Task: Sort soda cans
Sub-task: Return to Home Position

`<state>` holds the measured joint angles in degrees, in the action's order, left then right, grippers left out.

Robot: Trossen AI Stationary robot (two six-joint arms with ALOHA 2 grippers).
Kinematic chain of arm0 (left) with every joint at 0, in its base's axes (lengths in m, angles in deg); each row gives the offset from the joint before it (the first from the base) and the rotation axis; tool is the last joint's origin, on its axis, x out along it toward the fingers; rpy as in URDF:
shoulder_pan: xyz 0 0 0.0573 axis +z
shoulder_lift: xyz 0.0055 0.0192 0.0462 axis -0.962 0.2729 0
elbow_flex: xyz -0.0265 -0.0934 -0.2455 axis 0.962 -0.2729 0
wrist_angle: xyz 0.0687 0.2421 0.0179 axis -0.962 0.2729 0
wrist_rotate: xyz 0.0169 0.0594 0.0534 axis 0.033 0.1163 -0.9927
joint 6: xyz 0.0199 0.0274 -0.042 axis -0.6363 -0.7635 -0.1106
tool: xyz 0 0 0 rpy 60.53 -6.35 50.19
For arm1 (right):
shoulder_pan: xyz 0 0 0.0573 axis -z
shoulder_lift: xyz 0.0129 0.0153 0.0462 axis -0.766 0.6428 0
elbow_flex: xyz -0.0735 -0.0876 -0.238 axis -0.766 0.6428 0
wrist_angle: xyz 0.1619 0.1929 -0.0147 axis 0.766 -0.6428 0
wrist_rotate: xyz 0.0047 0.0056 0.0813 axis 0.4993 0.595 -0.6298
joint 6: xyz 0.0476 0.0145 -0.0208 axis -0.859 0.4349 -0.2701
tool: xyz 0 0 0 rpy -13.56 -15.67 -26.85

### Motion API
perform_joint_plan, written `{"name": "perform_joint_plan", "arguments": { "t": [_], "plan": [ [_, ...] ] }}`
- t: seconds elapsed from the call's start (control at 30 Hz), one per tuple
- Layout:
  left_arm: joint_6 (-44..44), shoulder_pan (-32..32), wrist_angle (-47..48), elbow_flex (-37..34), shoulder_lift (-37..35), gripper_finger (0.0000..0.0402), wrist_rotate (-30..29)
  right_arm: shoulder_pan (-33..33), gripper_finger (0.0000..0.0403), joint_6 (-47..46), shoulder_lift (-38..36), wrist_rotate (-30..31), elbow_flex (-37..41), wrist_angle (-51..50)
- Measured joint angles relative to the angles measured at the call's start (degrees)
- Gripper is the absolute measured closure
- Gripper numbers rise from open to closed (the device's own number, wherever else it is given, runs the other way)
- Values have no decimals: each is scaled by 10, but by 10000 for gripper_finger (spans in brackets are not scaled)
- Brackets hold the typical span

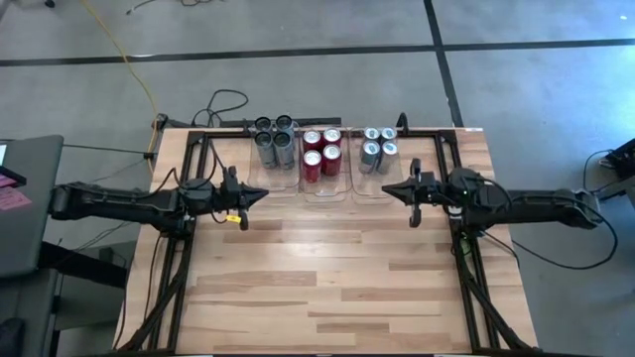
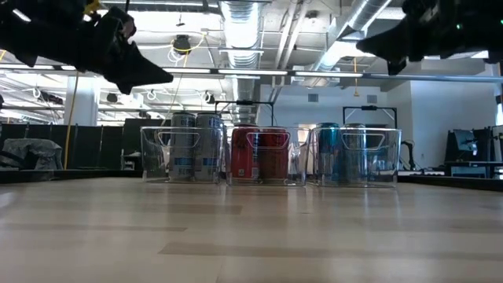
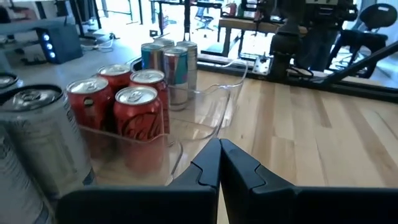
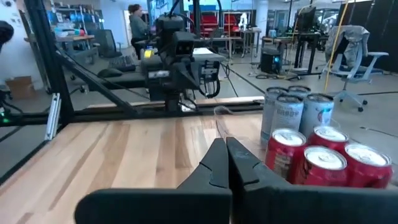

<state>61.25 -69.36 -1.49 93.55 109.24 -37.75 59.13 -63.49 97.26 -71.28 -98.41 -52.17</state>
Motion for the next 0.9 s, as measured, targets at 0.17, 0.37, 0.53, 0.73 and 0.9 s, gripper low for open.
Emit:
{"name": "perform_joint_plan", "arguments": {
  "t": [0.17,0.37,0.53,0.73,0.9],
  "plan": [
    [6,1,-17,-27,-1,401,2,28,403,-2,-22,-1,28,2],
    [9,1,24,-45,-70,401,0,54,403,-3,-46,-33,35,-12],
    [15,1,112,-45,-183,401,-1,60,403,-12,-77,-54,35,-47],
    [19,1,145,-76,-286,402,-2,41,403,-24,-89,-59,62,37],
    [25,1,148,-119,-369,402,8,25,403,-58,-91,-56,128,139]
  ]
}}
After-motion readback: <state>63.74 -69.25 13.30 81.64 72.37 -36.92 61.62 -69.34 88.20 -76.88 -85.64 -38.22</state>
